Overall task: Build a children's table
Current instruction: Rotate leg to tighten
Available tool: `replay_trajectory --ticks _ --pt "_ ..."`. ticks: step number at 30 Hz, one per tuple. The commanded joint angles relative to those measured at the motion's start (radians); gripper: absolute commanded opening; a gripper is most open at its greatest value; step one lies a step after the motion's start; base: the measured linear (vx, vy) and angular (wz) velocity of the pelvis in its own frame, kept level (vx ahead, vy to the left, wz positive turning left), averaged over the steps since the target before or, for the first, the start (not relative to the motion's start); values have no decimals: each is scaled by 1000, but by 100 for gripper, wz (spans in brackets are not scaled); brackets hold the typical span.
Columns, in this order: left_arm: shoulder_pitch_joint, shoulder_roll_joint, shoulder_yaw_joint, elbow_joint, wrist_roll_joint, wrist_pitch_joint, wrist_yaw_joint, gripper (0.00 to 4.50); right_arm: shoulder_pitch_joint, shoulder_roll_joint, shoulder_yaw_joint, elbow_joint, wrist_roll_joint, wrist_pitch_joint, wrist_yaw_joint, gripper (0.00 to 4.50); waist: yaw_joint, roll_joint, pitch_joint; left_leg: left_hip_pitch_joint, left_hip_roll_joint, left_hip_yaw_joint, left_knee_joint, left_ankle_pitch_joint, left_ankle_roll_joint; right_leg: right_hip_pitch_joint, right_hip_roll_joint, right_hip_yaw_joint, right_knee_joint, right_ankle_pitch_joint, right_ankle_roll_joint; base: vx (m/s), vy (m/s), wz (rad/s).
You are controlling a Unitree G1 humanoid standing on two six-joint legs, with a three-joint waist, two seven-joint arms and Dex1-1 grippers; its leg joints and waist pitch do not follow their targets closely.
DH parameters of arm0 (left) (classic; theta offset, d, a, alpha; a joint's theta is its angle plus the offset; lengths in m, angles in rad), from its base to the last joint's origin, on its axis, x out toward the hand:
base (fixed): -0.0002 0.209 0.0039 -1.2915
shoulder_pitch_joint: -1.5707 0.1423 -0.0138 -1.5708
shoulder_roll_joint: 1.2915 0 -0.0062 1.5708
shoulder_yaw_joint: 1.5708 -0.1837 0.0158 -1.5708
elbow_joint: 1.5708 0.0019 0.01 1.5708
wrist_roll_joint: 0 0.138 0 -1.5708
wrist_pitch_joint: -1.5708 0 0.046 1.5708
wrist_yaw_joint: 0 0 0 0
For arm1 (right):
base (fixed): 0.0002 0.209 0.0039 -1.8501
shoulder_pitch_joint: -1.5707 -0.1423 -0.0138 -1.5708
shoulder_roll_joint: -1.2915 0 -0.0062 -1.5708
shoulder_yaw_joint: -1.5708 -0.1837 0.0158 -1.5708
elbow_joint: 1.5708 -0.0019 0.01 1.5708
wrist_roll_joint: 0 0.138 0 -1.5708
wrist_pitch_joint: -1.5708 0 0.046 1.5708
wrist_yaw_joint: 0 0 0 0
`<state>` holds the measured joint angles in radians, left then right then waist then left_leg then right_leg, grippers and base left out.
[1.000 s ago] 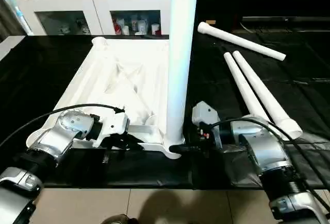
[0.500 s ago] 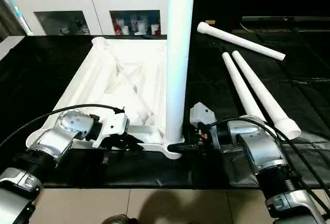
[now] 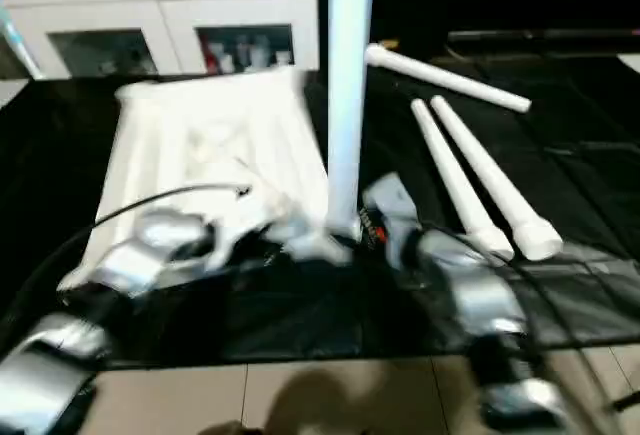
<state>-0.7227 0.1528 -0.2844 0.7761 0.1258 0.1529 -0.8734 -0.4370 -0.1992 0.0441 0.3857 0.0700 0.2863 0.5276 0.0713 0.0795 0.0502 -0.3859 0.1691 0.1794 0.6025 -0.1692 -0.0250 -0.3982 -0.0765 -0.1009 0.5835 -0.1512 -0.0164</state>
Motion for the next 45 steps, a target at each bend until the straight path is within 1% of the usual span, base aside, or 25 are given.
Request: replay_trajectory --ticks 1,3,4,6,8,9,10,13,14,16,17,18,19,23,26,29,31,33,36,37,39,42,43,44,45 --pt "-67 -73 41 -10 -10 -4 161 0 -8 85 58 30 -10 29 -73 265 -2 -16 -70 26 53 -31 -69 -271 33 36 -83 45 -100 -480 -115 0 0 0" --pt "-84 -103 42 15 1 13 222 0 -24 126 38 58 -18 25 -149 265 -4 -16 -74 22 53 -30 -69 -254 41 40 -82 48 -92 -406 -133 0 0 0" --pt "-90 -114 45 22 2 21 242 0 -29 136 31 65 -22 27 -172 265 -2 -12 -75 23 54 -31 -69 -248 43 40 -84 50 -90 -388 -138 0 0 0" --pt "-97 -126 49 30 5 27 262 0 -33 143 32 73 -36 20 -194 265 3 -14 -80 19 55 -29 -68 -204 62 48 -84 52 -79 -294 -162 0 0 0" --pt "-101 -130 54 31 1 28 262 0 -33 153 10 74 -27 12 -211 265 10 -13 -84 15 54 -28 -65 -164 82 51 -86 53 -72 -234 -175 0 0 0" --pt "-101 -127 54 29 0 25 258 0 -31 155 -5 66 -17 7 -214 321 13 -14 -85 13 53 -26 -62 -149 94 53 -88 53 -71 -221 -178 0 0 0" --pt "-99 -121 53 26 0 22 252 0 -28 150 -17 57 -11 4 -214 335 15 -14 -84 13 53 -27 -63 -146 97 52 -88 52 -71 -223 -179 0 0 0" --pt "-92 -102 48 24 7 -10 234 0 -13 125 -26 29 0 -4 -186 341 15 -11 -82 14 56 -28 -65 -168 101 52 -86 49 -75 -255 -169 0 0 0" --pt "-91 -96 51 26 5 -4 230 0 -7 114 -33 21 2 -2 -181 371 14 -12 -81 14 57 -28 -66 -175 98 52 -85 49 -75 -261 -165 0 0 0" --pt "-90 -88 50 28 6 -10 225 0 0 101 -39 10 8 -5 -172 379 11 -13 -80 14 56 -29 -68 -189 93 52 -86 49 -77 -276 -163 0 0 0" --pt "-83 -64 57 31 1 -14 203 0 26 59 -57 -21 26 -14 -128 385 12 -14 -79 14 55 -27 -67 -194 93 53 -86 50 -80 -288 -155 0 0 0" --pt "-83 -64 57 31 1 -14 203 0 26 59 -57 -21 26 -14 -128 396 14 -13 -79 16 56 -27 -66 -194 94 53 -85 50 -80 -288 -154 0 0 0" --pt "-75 -47 58 28 -7 -27 170 0 49 26 -60 -54 49 -25 -63 417 14 -13 -80 13 55 -28 -66 -191 95 54 -86 50 -79 -280 -155 0 0 0" --pt "-51 5 45 18 -17 -87 75 0 101 -83 -49 -134 84 -56 116 437 17 -17 -81 7 54 -27 -62 -168 120 59 -85 49 -75 -248 -160 0 0 0" --pt "-26 48 31 9 -33 -133 -23 0 115 -166 -55 -187 129 -61 251 445 19 -16 -79 9 56 -25 -62 -173 129 55 -84 48 -78 -280 -157 0 0 0" --pt "5 99 11 -10 -46 -205 -139 0 119 -247 -36 -228 170 -57 396 445 23 -14 -78 11 60 -26 -64 -198 126 53 -83 47 -79 -310 -155 0 0 0" --pt "14 114 5 -18 -53 -229 -178 0 120 -270 -27 -235 178 -59 438 445 23 -13 -78 12 63 -26 -64 -198 123 50 -84 49 -76 -298 -162 0 0 0" --pt "37 153 -17 -47 -67 -292 -275 0 118 -325 15 -235 182 -74 554 445 27 -16 -77 12 66 -25 -65 -205 120 48 -86 49 -76 -308 -170 0 0 0" --pt "56 169 -21 -85 -95 -296 -351 0 115 -365 67 -231 159 -100 634 445 36 -18 -79 13 69 -25 -64 -202 115 47 -90 51 -71 -309 -176 0 0 0" --pt "56 169 -21 -85 -95 -296 -351 0 115 -365 67 -231 159 -100 634 445 38 -18 -78 13 69 -24 -64 -203 114 46 -89 52 -71 -312 -177 0 0 0" --pt "73 188 -40 -120 -106 -302 -417 0 99 -377 98 -212 152 -103 682 445 45 -20 -77 15 71 -24 -65 -202 111 44 -91 53 -71 -321 -180 0 0 0" --pt "86 203 -56 -143 -106 -316 -457 0 76 -371 120 -183 139 -104 696 445 45 -21 -76 14 70 -25 -66 -203 104 43 -89 53 -71 -331 -177 0 0 0" --pt "91 205 -58 -150 -111 -328 -476 0 67 -365 128 -170 138 -105 705 445 44 -24 -76 14 70 -24 -66 -204 103 42 -88 53 -73 -335 -177 0 0 0" --pt "92 206 -58 -152 -113 -332 -480 0 64 -363 130 -167 139 -105 708 445 45 -22 -76 15 70 -24 -66 -209 100 43 -89 53 -71 -337 -176 0 0 0" --pt "94 206 -57 -155 -115 -337 -490 0 57 -361 139 -158 140 -101 724 419 46 -22 -75 16 71 -24 -66 -213 98 42 -89 54 -72 -340 -173 0 0 0"
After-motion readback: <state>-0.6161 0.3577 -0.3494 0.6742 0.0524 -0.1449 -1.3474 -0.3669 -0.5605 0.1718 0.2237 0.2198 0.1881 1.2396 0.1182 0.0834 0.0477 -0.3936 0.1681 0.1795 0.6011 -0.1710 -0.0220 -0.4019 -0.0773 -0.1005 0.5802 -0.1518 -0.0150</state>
